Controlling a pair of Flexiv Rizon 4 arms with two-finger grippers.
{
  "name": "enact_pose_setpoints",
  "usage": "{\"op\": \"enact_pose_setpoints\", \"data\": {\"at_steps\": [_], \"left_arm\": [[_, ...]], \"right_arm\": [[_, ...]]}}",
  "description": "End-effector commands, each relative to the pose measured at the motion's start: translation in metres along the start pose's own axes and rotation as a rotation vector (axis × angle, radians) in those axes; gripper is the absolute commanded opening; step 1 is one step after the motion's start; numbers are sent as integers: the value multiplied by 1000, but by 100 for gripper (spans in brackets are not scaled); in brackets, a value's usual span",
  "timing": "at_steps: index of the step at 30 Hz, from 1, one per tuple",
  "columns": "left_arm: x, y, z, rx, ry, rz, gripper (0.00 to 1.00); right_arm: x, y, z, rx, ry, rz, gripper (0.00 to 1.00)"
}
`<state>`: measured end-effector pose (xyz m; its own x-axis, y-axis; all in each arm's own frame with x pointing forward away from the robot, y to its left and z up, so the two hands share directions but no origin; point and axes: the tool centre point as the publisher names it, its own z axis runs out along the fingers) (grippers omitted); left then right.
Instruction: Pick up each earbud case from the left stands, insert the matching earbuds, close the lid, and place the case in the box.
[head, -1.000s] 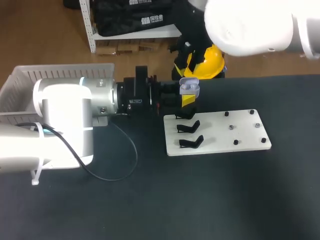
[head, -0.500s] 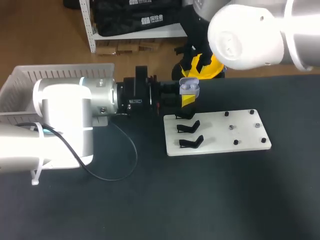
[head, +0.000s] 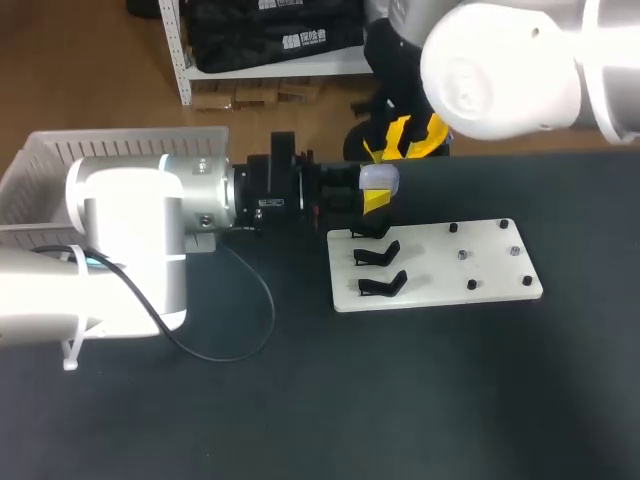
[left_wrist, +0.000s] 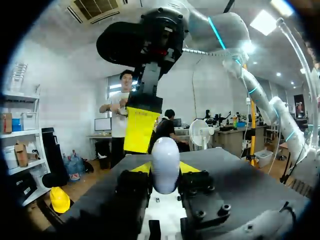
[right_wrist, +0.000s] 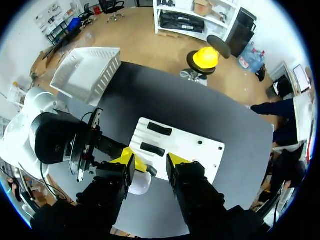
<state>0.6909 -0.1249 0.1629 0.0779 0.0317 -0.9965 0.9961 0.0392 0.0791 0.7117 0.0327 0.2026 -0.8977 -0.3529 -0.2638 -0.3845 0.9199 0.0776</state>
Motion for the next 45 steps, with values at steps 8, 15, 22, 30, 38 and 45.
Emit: {"op": "enact_pose_setpoints", "data": {"at_steps": [8,15,22,30,38,45], "left_arm": [[-1,-2,-3,-21,-10,12,0],[-19,11,-47,-141,-34,56,0],[-22,35,-127,-314,-6,94,0],[-32,85,-235,-487,46,184,0],[8,130,-309,-554,97,170,0],[51,159,-347,-568,139,137,0]], "right_arm": [[18,-16,-32,-5,-169,87,51],[30,-46,-62,22,-261,122,100],[49,-58,-56,19,-263,139,100],[62,-54,-48,11,-221,189,100],[57,-38,-57,-14,-327,116,100],[55,-26,-59,-26,-338,91,100]]}}
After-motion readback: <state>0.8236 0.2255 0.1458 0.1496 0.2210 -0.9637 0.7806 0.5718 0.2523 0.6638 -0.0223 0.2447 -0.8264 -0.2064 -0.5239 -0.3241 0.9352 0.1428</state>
